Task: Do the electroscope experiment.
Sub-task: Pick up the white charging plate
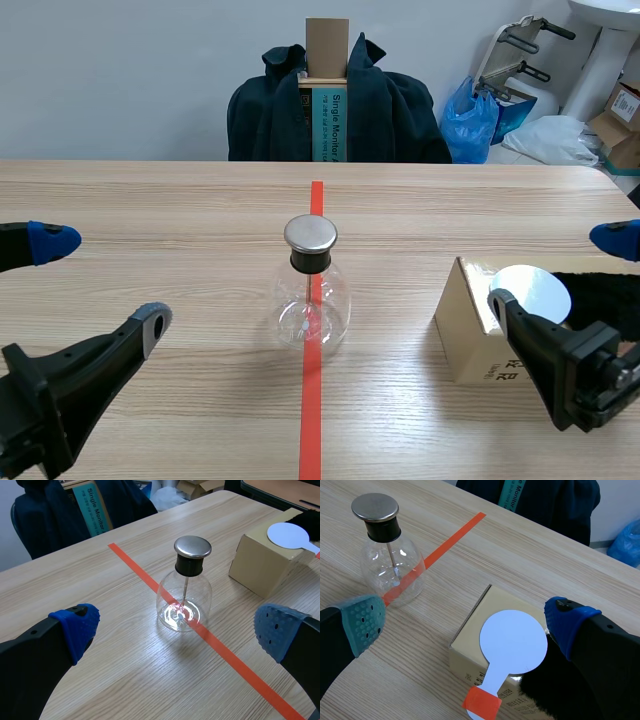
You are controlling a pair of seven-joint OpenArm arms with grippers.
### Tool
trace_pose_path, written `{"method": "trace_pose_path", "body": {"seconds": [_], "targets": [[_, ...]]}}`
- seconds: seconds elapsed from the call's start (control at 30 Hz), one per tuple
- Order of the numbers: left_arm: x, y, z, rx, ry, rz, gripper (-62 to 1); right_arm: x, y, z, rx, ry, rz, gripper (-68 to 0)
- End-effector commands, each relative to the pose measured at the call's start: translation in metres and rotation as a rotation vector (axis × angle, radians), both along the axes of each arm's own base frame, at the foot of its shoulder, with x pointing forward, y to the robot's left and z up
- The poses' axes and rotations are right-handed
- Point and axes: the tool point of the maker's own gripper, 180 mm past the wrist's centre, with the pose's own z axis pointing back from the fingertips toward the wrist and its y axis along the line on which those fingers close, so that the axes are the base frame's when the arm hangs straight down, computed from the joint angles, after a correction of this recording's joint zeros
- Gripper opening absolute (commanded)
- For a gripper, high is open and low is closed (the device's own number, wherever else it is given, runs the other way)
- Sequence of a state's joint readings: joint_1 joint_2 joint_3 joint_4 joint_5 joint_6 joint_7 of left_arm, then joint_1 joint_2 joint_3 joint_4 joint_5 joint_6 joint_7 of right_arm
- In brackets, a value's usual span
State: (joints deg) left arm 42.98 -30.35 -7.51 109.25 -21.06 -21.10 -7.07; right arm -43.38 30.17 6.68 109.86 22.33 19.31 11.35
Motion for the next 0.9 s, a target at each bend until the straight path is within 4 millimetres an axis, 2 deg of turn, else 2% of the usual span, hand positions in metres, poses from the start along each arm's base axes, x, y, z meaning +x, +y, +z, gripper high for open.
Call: {"method": "trace_pose_path", "body": {"seconds": [0.0,0.27,0.5,0.63,0.87], "targets": [[0.001,-0.006,0.010,-0.026,-0.026,-0.013,1.4,0.005,0.001,0.012,0.001,-0.044,0.008,0.4],[0.001,-0.006,0.010,-0.026,-0.026,-0.013,1.4,0.005,0.002,0.012,-0.027,-0.053,0.020,0.4],[0.001,-0.006,0.010,-0.026,-0.026,-0.013,1.4,-0.002,0.017,0.018,-0.227,-0.165,0.151,0.4],[0.001,-0.006,0.010,-0.026,-0.026,-0.013,1.4,-0.015,0.027,0.010,-0.403,-0.231,0.267,0.4],[0.001,-0.006,0.010,-0.026,-0.026,-0.013,1.4,-0.051,0.036,-0.009,-0.706,-0.383,0.447,0.4]]}}
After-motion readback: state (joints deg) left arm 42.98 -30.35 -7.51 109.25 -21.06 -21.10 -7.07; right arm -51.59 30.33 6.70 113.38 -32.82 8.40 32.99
